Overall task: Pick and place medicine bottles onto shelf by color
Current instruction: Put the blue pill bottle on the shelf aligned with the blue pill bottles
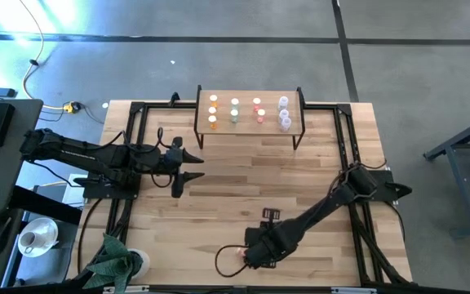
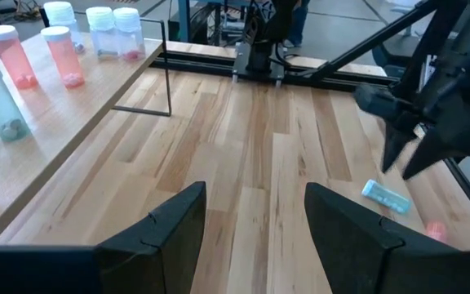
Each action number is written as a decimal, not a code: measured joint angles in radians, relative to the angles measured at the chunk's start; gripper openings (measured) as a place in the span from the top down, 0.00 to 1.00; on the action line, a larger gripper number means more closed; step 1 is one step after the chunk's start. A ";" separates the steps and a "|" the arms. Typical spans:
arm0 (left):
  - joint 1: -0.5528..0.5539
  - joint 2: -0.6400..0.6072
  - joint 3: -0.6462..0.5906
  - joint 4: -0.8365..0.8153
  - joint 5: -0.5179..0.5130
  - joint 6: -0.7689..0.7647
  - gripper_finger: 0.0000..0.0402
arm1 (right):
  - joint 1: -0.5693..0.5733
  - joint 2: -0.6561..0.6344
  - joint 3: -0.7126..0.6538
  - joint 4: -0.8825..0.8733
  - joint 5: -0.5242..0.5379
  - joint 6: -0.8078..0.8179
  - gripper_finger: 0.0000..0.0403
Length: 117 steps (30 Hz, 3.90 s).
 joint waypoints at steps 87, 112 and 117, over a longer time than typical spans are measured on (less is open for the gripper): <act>0.033 0.013 -0.001 -0.112 0.137 -0.162 0.50 | 0.032 0.143 -0.045 0.050 0.316 -0.636 0.83; 0.063 0.052 0.000 -0.144 0.298 -0.237 0.50 | -0.118 0.140 -0.041 0.690 1.064 -2.014 0.81; 0.063 0.076 0.000 -0.141 0.318 -0.236 0.50 | -0.125 0.139 -0.041 0.818 1.062 -2.078 0.81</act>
